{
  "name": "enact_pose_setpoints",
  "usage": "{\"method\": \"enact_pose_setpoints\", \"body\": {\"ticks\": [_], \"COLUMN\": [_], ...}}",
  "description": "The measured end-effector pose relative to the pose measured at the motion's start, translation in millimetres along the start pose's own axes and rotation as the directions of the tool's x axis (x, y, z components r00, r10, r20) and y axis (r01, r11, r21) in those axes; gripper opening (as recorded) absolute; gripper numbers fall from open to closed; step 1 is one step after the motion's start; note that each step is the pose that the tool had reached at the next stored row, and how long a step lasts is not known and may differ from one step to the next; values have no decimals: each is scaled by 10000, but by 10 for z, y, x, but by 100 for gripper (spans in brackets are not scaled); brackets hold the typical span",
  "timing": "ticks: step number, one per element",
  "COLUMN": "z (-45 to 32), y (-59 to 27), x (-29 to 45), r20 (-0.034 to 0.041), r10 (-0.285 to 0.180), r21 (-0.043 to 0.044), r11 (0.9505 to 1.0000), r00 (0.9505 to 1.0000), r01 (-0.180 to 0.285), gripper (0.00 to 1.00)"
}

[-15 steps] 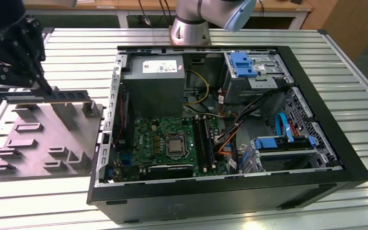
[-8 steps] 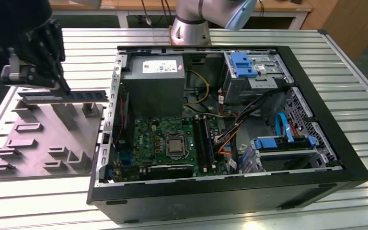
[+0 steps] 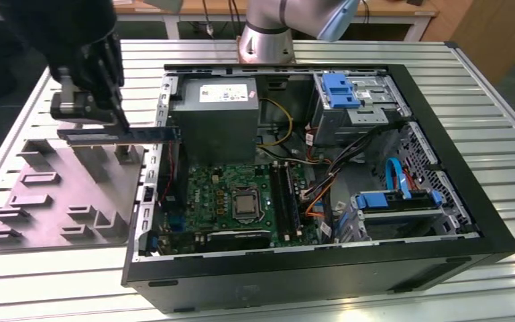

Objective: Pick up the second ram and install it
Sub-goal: 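Pick up the second ram and move it above second insertion slot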

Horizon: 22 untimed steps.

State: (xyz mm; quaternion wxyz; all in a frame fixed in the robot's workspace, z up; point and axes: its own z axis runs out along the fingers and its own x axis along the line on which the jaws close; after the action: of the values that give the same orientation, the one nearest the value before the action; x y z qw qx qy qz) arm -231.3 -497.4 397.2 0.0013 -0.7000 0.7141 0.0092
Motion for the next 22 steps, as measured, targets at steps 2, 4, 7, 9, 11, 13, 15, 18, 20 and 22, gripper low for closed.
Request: {"method": "enact_pose_setpoints", "body": {"ticks": [2,4,7,9,11,13,15,18,20,22], "z": [0,-2,-4,-4,-5,-6,-8,-9,-10,-12], "y": [-93,-184,-318,-409,-504,-594,-684,-822,-912,-1001], "x": [2,4,7,9,11,13,15,18,20,21], "r20": [1,0,-1,0,0,1,0,0,1,-1], "r10": [1,0,0,0,1,0,1,1,0,1], "r21": [-2,-4,-9,-11,-14,-17,-20,-25,-28,-32], "r11": [10000,10000,10000,10000,10000,10000,10000,10000,10000,10000], "r00": [10000,10000,10000,10000,10000,10000,10000,10000,10000,10000], "r01": [-1,0,0,0,-1,0,-1,-1,0,-1], "gripper": [11,11,11,11,11,11,11,11,11,11]}}
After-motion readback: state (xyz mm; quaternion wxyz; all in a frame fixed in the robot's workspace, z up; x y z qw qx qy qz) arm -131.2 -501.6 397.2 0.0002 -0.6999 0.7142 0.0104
